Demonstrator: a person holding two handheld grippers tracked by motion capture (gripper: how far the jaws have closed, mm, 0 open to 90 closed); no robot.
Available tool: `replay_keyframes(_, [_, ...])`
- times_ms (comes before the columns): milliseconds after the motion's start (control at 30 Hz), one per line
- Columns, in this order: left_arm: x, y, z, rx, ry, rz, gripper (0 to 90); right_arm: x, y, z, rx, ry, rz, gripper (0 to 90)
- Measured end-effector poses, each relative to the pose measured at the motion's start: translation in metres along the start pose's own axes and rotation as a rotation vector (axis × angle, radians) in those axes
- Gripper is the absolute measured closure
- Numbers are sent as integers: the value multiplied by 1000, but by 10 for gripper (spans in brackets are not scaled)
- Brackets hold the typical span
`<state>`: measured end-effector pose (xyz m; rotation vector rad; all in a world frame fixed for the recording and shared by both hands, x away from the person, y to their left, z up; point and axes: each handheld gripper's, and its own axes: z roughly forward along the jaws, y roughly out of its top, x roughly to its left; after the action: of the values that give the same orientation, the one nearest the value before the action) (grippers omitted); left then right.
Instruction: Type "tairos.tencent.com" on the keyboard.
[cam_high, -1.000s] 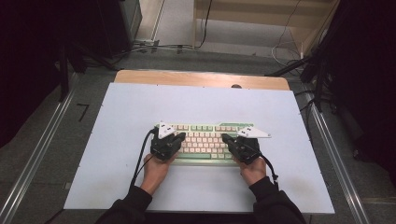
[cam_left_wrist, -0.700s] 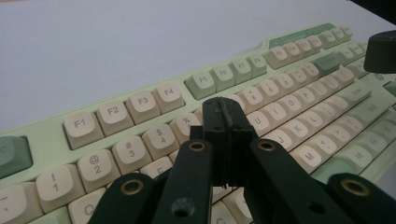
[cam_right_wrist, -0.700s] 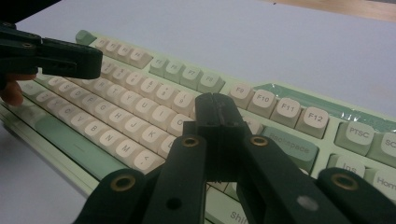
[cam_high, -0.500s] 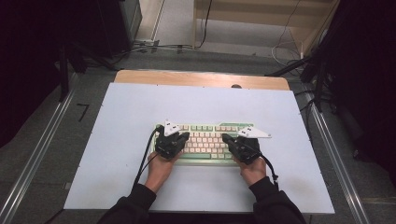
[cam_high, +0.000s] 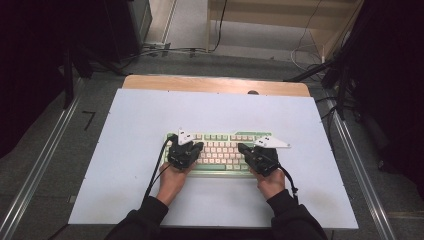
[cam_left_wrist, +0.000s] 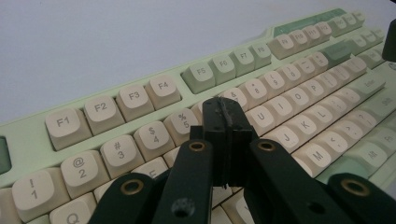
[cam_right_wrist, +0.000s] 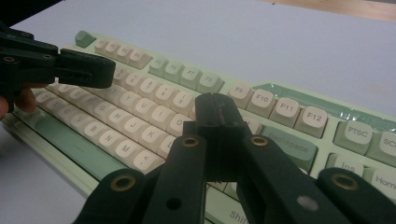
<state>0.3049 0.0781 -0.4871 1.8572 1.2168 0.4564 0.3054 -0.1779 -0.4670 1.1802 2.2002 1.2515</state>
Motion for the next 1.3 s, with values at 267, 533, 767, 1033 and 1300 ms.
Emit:
replay_keyframes(267, [1, -1, 3, 20, -2, -6, 900, 0, 0, 0, -1, -5, 3, 880])
replay_keyframes(533, [0, 0, 5, 26, -2, -8, 900, -1, -1, -1, 1, -8, 4, 880])
replay_keyframes(767, [0, 1, 7, 53, 6, -5, 900, -1, -2, -1, 1, -10, 4, 881])
replay_keyframes(1033, [-1, 1, 5, 47, -4, -1, 900, -1, -2, -2, -5, -10, 8, 880])
replay_keyframes(1300, [0, 4, -2, 16, -14, -14, 900, -2, -2, -3, -10, -9, 15, 880])
